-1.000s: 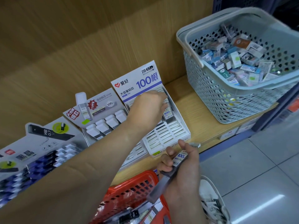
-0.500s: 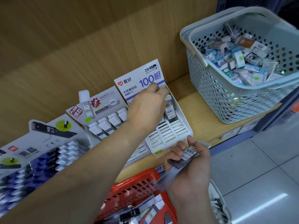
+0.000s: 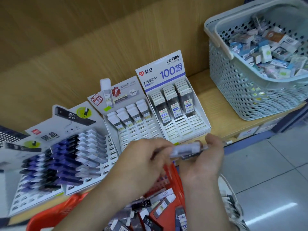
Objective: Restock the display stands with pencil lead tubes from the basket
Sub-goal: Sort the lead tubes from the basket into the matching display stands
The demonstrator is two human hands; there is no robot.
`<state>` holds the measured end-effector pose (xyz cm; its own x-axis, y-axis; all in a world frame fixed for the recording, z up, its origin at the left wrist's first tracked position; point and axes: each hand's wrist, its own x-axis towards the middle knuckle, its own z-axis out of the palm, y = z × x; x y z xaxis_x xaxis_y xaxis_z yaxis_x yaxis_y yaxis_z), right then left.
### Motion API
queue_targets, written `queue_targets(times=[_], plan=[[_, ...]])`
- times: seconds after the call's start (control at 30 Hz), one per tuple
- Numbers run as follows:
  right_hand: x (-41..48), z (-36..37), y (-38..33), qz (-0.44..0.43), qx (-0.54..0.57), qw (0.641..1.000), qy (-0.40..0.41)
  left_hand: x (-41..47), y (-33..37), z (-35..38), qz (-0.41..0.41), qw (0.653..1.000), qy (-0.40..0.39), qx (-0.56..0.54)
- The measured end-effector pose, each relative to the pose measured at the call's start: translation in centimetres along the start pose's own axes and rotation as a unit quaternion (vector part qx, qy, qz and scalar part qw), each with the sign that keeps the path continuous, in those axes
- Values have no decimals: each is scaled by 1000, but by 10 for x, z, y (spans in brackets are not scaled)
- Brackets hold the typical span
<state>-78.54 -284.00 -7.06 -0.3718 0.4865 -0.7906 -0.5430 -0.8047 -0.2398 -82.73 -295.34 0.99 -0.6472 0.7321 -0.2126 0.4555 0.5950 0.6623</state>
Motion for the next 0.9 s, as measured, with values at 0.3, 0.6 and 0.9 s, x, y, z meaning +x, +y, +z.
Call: queue_targets(times=[0.3,0.6,0.9], plan=[[-49,6,31,24,-283,887,-364,-21,-7,-23,-152,946,76,-277],[-65,-1,60,114,-381,824,-404,-64,-42,-48,-96,948,228,-201],[-90,-9,114,232,-452,735,-449,-116,-73,-93,-63,942,294,-148]])
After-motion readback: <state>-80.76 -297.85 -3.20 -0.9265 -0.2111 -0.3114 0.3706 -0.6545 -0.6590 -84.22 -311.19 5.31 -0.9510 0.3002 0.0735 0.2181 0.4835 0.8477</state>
